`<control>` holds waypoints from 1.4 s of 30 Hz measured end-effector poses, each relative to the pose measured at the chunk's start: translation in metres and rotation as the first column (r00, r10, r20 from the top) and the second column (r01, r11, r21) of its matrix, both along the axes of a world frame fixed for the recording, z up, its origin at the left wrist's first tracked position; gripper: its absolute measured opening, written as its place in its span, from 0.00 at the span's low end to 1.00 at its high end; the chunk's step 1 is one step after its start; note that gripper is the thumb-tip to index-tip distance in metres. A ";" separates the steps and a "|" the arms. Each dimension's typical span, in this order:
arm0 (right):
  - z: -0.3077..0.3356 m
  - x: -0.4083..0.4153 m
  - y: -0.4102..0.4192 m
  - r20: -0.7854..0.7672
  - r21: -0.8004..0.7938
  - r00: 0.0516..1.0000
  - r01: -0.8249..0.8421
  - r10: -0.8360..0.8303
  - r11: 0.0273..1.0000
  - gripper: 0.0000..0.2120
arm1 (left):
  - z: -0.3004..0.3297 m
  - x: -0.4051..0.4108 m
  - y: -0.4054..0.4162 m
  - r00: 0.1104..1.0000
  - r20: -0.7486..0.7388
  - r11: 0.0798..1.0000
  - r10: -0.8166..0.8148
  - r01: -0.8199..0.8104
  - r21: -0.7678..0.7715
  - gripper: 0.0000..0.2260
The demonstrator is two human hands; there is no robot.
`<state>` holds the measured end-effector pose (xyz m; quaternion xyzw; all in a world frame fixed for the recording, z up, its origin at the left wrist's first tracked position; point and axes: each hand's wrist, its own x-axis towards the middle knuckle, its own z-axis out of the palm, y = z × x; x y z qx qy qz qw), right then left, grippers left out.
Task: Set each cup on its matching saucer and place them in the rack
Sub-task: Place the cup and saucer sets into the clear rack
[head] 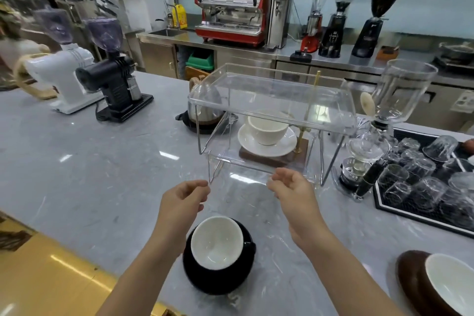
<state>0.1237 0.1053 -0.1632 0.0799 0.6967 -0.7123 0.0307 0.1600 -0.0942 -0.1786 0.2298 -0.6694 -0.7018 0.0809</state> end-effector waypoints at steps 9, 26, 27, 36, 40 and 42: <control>-0.035 0.028 -0.007 0.078 0.060 0.997 -0.025 0.020 0.998 0.12 | -0.034 0.041 -0.018 0.996 0.078 0.999 0.050 -0.048 -0.025 0.07; -0.084 0.053 -0.014 0.265 0.215 0.962 -0.125 0.065 0.969 0.24 | -0.069 0.061 -0.029 0.963 0.270 0.999 -0.011 0.025 -0.045 0.19; -0.085 0.053 -0.015 0.270 0.217 0.960 -0.131 0.069 0.967 0.25 | -0.070 0.061 -0.029 0.961 0.275 0.999 -0.015 0.028 -0.044 0.19; -0.093 0.055 -0.019 0.337 0.206 0.938 -0.163 0.086 0.965 0.31 | -0.082 0.062 -0.033 0.945 0.321 0.998 -0.057 0.043 0.052 0.23; -0.095 0.053 -0.021 0.332 0.215 0.938 -0.177 0.098 0.960 0.29 | -0.085 0.063 -0.036 0.953 0.299 0.994 -0.054 0.021 0.110 0.22; -0.094 0.052 -0.023 0.325 0.225 0.940 -0.181 0.102 0.957 0.26 | -0.086 0.063 -0.037 0.957 0.286 0.991 -0.046 0.008 0.132 0.21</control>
